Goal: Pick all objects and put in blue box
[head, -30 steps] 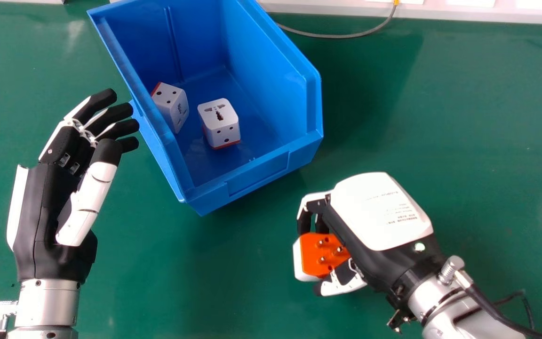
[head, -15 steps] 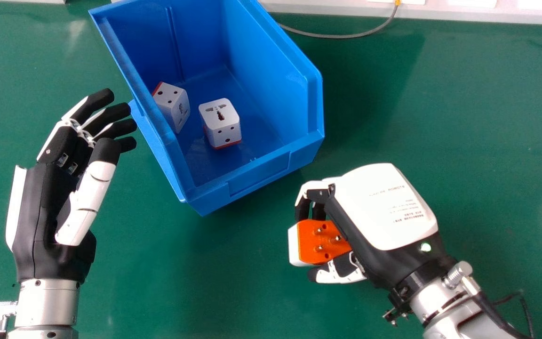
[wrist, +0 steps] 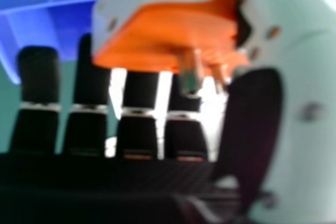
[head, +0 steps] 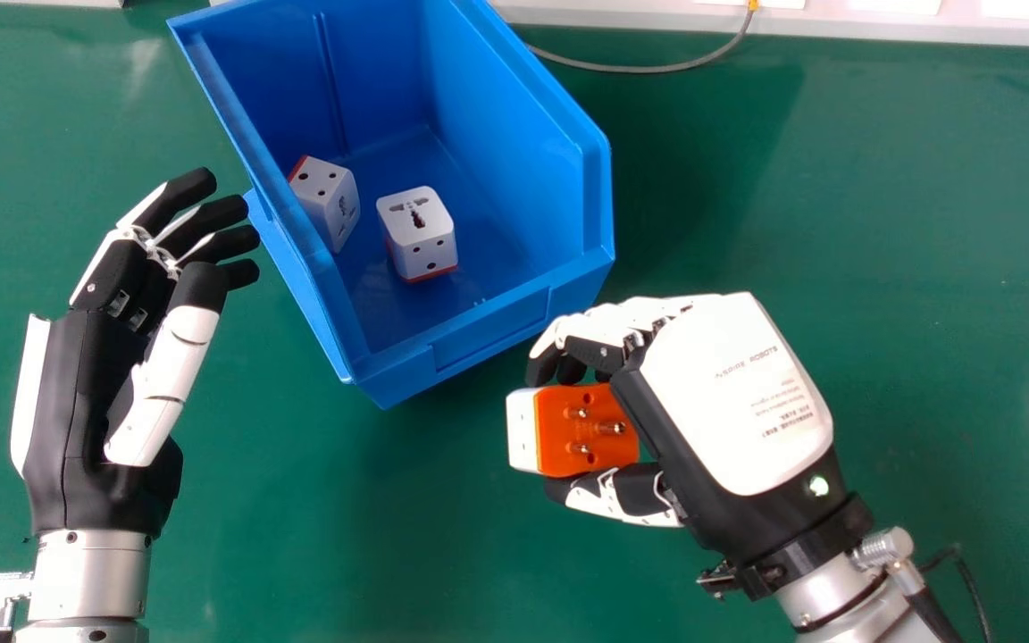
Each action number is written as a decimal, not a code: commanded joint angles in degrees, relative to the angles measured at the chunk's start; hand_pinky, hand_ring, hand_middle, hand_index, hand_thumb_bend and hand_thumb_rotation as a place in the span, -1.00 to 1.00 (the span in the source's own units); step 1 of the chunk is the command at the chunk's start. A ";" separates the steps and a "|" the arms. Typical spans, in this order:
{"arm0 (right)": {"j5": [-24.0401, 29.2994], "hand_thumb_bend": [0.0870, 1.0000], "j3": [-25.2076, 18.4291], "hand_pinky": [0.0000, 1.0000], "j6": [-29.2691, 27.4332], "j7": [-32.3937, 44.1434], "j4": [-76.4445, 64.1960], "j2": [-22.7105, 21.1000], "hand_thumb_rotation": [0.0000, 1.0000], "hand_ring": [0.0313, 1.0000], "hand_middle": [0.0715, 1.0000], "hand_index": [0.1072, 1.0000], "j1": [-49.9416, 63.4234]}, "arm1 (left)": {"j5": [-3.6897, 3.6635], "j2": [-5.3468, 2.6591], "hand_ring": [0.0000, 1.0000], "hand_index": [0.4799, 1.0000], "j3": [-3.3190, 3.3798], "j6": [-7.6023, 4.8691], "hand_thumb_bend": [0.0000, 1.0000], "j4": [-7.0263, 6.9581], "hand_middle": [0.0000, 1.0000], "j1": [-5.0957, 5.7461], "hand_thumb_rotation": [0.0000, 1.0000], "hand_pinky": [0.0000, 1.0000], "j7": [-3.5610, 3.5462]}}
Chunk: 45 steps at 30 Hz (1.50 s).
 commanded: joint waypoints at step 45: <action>-7.07 -0.10 -0.54 -0.36 -8.68 -20.52 4.47 -1.54 -1.00 -0.12 -0.03 -0.07 -17.30 | 1.07 -2.30 0.52 0.21 -2.06 0.68 0.38 -5.18 0.56 3.04 0.17 0.49 1.86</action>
